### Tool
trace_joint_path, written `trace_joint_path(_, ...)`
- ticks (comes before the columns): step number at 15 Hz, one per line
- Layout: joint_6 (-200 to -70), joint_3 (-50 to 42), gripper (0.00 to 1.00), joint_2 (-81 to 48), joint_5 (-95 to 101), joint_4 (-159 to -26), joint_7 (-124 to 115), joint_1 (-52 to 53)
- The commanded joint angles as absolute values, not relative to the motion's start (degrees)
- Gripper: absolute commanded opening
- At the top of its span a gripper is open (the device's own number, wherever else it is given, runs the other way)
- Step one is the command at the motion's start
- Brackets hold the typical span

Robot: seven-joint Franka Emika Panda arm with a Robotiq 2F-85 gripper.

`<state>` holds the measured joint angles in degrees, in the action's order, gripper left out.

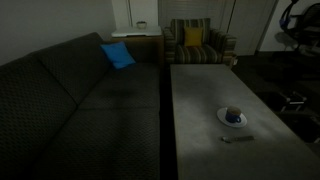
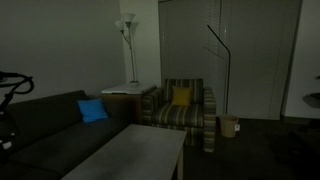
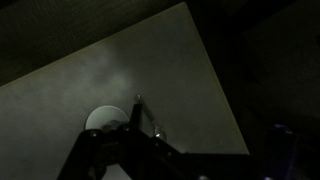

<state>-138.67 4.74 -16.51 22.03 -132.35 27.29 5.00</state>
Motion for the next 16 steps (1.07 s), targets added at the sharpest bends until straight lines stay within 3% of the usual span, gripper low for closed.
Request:
trace_joint_path(1, -138.51, 5.23, 1.00, -16.93, 22.16, -131.92, 27.30, 4.58)
trace_joint_path(9, -153.12, 3.88, 1.00, -20.93, 22.72, -131.84, 30.03, 0.95)
trace_joint_path(16, -156.46, 7.16, 1.00, -34.40, 18.76, -124.86, 41.27, -4.24)
